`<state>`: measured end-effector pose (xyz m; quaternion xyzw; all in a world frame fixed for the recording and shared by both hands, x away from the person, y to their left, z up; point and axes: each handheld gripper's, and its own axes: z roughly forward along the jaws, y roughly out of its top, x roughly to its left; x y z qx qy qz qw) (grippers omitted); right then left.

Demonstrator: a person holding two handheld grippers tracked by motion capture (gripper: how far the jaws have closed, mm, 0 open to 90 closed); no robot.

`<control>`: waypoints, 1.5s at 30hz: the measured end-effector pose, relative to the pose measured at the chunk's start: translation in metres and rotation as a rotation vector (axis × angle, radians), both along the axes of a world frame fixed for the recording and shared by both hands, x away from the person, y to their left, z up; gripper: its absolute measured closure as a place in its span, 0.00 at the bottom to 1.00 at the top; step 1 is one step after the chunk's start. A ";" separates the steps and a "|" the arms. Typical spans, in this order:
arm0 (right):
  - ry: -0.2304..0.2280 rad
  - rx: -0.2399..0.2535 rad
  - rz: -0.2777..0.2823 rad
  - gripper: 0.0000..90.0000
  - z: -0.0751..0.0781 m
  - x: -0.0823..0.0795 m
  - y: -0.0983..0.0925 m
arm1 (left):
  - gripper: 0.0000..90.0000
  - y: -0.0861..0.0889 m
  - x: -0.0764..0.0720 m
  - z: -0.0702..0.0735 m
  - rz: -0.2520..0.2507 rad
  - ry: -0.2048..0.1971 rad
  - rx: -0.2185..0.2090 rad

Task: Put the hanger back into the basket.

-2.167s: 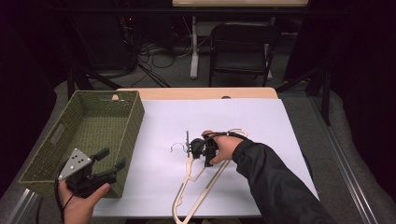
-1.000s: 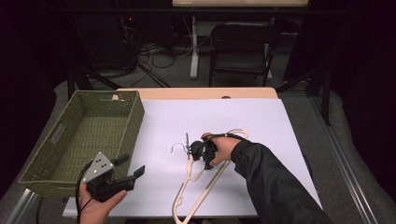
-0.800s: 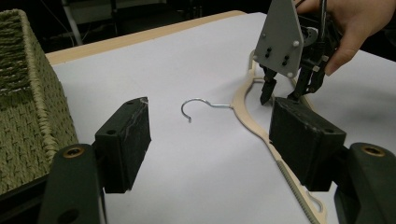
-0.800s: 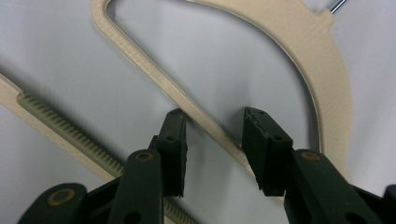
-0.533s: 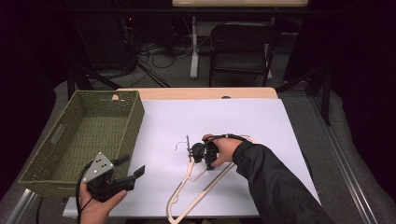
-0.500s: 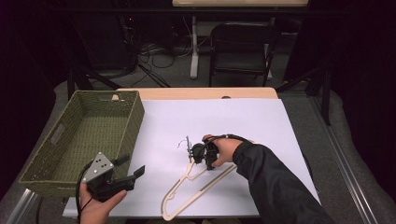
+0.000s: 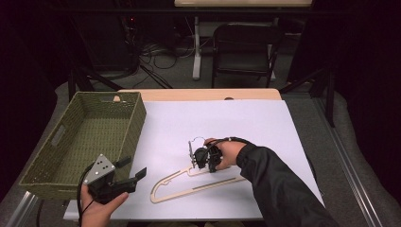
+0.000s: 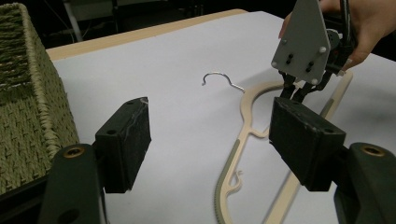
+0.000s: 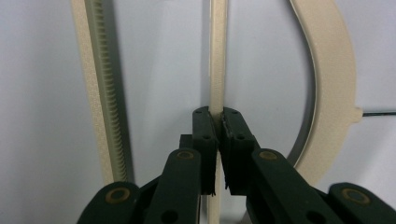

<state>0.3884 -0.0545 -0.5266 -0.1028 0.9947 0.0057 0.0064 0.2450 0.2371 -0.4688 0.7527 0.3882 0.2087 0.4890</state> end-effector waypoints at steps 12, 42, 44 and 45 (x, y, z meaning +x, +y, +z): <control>-0.051 0.016 0.028 0.95 0.005 -0.005 -0.002 | 0.33 -0.001 0.002 -0.002 -0.003 0.007 0.005; -0.342 0.123 0.156 0.95 0.056 -0.055 -0.019 | 0.40 -0.037 0.033 -0.014 -0.170 0.185 -0.014; -0.349 0.133 0.169 0.95 0.056 -0.056 -0.018 | 0.42 -0.038 0.034 -0.015 -0.176 0.196 -0.021; -0.361 0.136 0.183 0.95 0.056 -0.059 -0.018 | 0.43 -0.040 0.036 -0.017 -0.185 0.211 -0.040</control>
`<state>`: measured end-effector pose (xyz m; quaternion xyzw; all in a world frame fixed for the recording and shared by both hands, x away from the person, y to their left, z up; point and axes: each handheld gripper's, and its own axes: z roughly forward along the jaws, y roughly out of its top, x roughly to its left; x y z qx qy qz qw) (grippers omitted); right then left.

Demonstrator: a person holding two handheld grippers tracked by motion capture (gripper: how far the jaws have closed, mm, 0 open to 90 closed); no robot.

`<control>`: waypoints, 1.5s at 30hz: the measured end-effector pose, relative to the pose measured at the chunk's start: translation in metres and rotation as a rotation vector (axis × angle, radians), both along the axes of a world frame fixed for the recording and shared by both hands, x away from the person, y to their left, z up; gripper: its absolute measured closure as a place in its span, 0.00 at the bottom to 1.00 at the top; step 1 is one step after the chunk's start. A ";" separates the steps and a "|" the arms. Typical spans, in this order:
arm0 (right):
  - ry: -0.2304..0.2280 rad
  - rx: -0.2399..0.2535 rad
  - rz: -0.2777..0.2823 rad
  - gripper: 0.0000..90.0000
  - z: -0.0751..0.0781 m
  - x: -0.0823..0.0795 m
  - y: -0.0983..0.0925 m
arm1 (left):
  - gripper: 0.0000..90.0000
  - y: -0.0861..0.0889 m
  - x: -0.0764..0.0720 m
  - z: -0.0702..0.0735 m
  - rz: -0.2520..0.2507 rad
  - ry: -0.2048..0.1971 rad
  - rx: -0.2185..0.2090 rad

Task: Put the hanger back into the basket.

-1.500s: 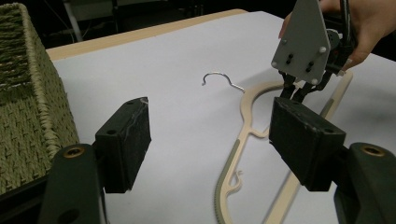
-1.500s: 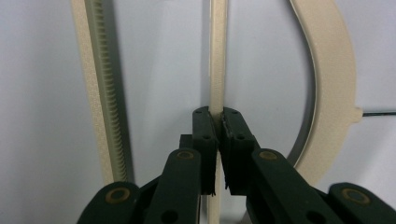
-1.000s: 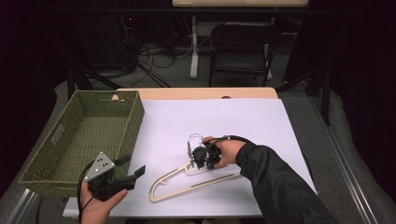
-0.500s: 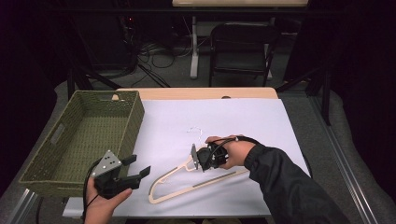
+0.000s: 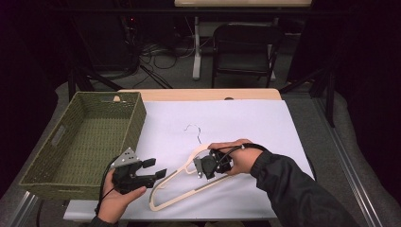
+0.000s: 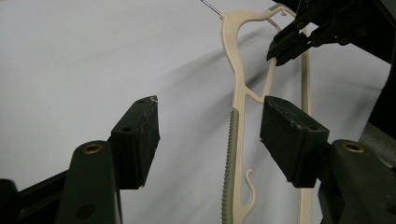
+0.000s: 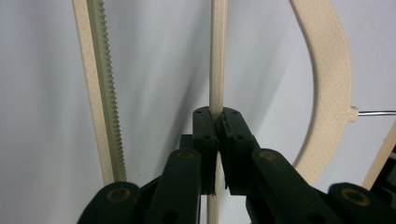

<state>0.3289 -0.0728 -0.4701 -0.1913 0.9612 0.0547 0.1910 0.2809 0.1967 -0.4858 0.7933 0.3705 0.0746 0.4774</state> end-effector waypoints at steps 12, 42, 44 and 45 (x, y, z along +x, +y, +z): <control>-0.070 0.027 0.053 0.95 0.001 -0.014 -0.001 | 0.49 -0.009 0.014 -0.002 -0.064 0.114 -0.069; -0.109 0.065 0.104 0.95 0.002 -0.020 0.002 | 0.74 -0.046 0.045 -0.018 -0.245 0.438 -0.116; -0.110 0.067 0.107 0.95 0.002 -0.020 0.003 | 0.75 -0.047 0.046 -0.019 -0.251 0.460 -0.119; -0.110 0.067 0.107 0.95 0.002 -0.020 0.003 | 0.75 -0.047 0.046 -0.020 -0.256 0.466 -0.117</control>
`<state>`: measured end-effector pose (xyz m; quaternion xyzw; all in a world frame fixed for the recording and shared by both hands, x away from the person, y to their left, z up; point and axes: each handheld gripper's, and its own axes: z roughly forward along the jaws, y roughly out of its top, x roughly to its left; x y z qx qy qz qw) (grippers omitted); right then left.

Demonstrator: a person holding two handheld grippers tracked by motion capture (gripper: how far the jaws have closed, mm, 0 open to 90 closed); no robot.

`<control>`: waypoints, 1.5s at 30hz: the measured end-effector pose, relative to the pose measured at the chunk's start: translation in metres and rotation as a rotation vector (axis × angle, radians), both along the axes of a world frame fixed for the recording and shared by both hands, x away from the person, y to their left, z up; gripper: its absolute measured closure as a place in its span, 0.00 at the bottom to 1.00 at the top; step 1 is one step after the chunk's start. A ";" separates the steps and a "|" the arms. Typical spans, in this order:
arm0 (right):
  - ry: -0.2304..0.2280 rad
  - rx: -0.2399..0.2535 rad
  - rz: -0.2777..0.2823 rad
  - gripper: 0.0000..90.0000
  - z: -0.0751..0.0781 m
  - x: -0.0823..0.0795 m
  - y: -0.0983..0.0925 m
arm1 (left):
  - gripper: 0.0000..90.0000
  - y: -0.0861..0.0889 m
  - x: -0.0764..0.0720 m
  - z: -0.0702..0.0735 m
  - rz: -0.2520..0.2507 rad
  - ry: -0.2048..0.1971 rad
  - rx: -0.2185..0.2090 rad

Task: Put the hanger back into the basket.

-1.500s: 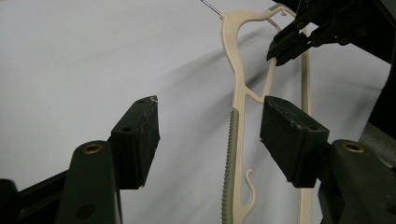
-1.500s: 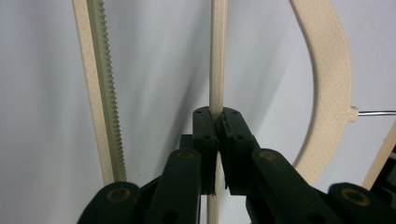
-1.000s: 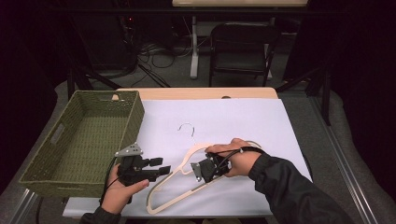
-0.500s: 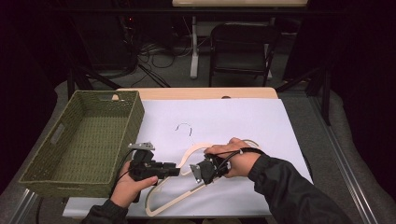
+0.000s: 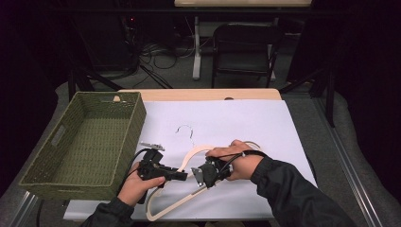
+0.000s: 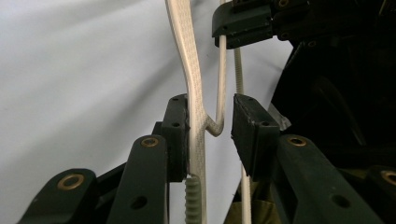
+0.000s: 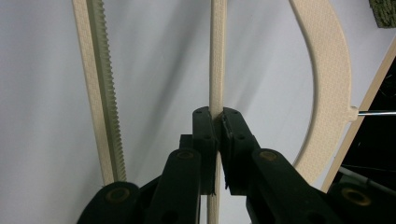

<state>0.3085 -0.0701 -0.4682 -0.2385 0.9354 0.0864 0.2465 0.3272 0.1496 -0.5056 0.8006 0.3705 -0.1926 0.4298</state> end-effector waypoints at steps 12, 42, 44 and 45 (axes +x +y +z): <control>-0.018 -0.011 0.007 0.95 0.001 -0.002 0.000 | 0.83 0.000 0.003 0.000 -0.019 0.033 -0.018; -0.009 0.008 -0.008 0.94 0.001 0.000 0.001 | 0.97 0.004 0.000 0.004 0.004 0.056 -0.070; -0.002 0.027 -0.018 0.91 0.002 0.000 0.001 | 0.97 0.005 0.000 0.005 0.003 0.033 -0.063; -0.003 0.049 -0.023 0.87 0.005 0.002 0.000 | 0.97 0.007 0.000 0.006 0.018 0.015 -0.054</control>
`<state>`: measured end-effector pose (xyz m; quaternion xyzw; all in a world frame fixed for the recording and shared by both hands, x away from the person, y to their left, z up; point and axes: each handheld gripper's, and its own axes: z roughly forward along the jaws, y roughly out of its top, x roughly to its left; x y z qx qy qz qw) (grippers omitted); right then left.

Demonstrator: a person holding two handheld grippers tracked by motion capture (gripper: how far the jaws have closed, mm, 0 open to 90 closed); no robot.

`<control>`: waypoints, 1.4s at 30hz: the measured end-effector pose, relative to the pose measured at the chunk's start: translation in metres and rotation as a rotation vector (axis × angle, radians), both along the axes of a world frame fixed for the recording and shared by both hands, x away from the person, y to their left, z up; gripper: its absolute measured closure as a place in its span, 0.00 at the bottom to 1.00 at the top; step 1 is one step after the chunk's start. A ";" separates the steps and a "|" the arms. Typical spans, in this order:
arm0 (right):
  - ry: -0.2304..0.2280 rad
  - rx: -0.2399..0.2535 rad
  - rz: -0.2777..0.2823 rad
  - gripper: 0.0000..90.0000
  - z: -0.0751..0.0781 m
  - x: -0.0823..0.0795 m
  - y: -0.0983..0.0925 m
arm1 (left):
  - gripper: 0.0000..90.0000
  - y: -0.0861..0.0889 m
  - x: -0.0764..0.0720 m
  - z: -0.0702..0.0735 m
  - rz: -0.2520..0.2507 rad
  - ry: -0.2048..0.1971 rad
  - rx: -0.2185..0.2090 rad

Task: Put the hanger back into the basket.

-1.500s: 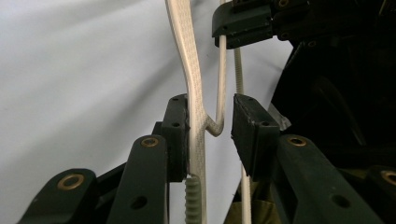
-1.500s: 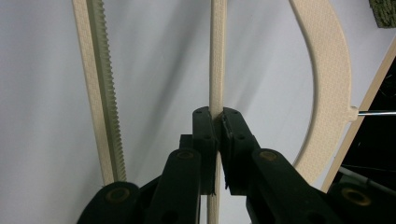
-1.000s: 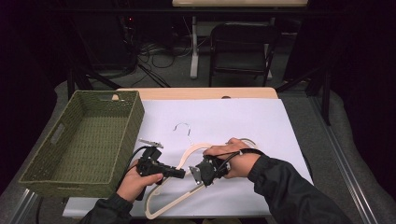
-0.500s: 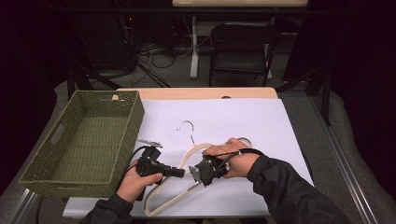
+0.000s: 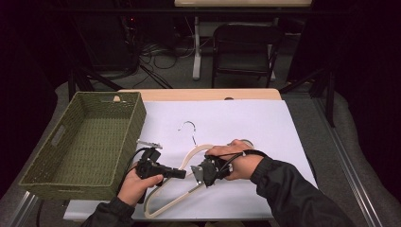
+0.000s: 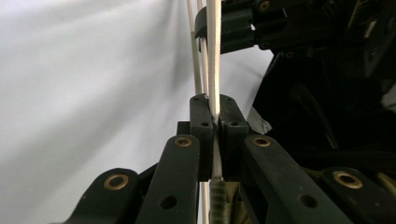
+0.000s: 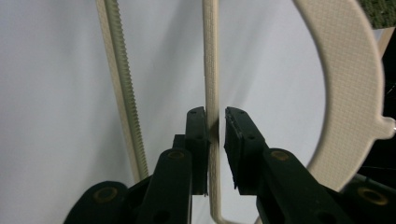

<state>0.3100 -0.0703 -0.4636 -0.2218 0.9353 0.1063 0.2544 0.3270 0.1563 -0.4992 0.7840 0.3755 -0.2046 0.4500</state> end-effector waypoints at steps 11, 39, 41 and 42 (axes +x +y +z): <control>0.015 0.131 -0.067 0.59 0.006 0.003 -0.014 | 0.97 0.014 -0.004 0.012 0.102 -0.060 -0.010; 0.076 0.211 -0.255 0.49 -0.003 0.017 -0.062 | 0.97 0.061 -0.012 0.058 0.249 -0.165 0.006; 0.083 0.211 -0.258 0.48 -0.003 0.018 -0.064 | 0.97 0.069 -0.014 0.066 0.256 -0.170 0.014; 0.093 0.216 -0.274 0.48 -0.002 0.019 -0.068 | 0.97 0.079 -0.016 0.076 0.263 -0.178 0.017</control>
